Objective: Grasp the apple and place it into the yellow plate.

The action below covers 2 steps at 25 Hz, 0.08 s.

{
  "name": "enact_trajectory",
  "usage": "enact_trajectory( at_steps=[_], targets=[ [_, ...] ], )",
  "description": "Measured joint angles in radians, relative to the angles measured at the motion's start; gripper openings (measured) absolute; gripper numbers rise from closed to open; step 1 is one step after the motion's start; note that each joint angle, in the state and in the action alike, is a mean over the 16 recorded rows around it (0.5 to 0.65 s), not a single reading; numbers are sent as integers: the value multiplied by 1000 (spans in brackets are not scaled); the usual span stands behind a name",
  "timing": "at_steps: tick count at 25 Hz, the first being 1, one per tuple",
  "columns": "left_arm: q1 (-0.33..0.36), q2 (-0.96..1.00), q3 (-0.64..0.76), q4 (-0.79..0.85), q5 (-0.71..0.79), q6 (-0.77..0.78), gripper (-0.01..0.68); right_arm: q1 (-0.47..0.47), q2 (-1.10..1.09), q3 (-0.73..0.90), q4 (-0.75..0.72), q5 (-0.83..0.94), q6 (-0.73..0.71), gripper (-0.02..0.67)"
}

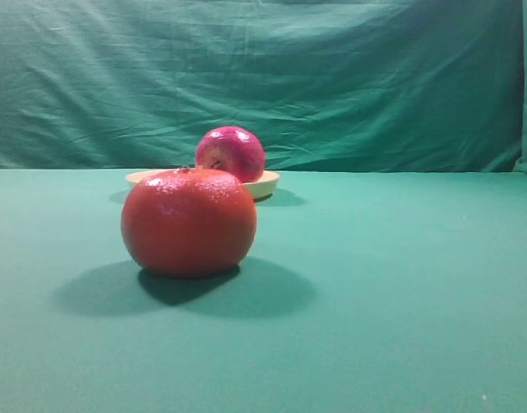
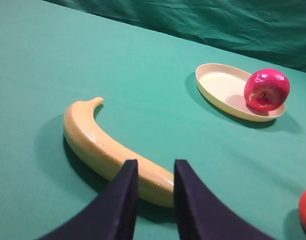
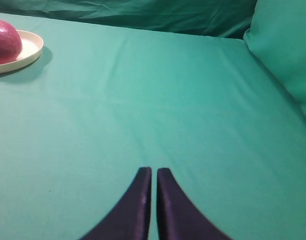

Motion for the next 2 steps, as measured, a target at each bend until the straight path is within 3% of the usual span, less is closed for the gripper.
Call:
enact_trajectory(
  at_steps=[2],
  targets=[
    [0, 0, 0, 0, 0, 0, 157, 0, 0, 0, 0, 0, 0, 0]
  ],
)
